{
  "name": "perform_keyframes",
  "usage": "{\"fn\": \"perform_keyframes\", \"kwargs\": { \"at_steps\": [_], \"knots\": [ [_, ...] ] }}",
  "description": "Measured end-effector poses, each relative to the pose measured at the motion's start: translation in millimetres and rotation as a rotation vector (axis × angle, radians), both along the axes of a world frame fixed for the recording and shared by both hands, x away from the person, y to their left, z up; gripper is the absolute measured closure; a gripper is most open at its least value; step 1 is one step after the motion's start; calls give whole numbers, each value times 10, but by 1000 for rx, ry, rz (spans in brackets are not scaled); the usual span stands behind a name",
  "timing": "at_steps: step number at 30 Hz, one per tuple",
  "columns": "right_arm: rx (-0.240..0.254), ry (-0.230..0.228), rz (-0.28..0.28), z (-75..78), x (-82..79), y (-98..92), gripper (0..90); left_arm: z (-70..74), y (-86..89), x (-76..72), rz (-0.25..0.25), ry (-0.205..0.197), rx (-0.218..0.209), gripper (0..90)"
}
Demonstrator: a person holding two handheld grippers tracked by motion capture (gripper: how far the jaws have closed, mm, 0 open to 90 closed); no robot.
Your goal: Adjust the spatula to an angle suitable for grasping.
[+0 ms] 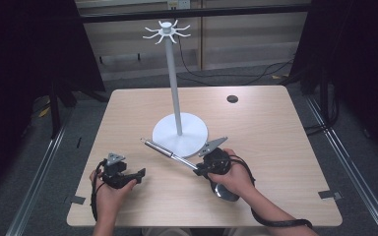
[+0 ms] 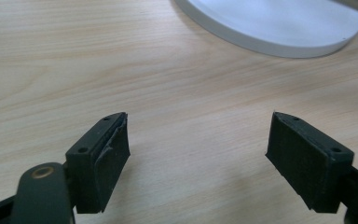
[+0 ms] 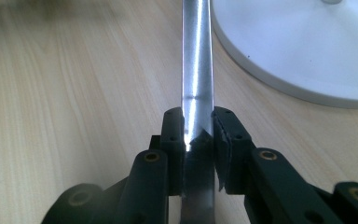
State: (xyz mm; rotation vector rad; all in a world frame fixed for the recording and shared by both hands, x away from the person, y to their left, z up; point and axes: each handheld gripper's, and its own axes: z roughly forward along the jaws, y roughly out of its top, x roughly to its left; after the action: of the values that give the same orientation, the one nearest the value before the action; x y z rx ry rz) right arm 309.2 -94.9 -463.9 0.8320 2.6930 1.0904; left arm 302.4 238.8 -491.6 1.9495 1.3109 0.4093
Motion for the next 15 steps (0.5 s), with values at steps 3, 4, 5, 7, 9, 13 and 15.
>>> {"fn": "perform_keyframes", "kwargs": {
  "at_steps": [3, 4, 5, 7, 9, 13, 15],
  "knots": [
    [25, -19, -19, 35, -16, -42, 752, 20, -41, 0, -18, -7, -37, 205],
    [39, -24, -22, 45, -15, -60, 752, 32, -50, 4, -24, -14, -49, 205],
    [58, -25, -22, 54, -14, -79, 752, 47, -61, 9, -31, -18, -64, 205],
    [71, -31, -28, 76, -15, -113, 752, 71, -95, 12, -42, -21, -96, 203],
    [92, -47, -41, 99, -22, -154, 752, 109, -186, 3, -77, -21, -153, 201],
    [108, -61, -49, 120, -29, -179, 752, 151, -319, -8, -118, -25, -229, 202],
    [120, -70, -58, 135, -31, -190, 752, 181, -417, -8, -135, -23, -305, 204]
  ]
}}
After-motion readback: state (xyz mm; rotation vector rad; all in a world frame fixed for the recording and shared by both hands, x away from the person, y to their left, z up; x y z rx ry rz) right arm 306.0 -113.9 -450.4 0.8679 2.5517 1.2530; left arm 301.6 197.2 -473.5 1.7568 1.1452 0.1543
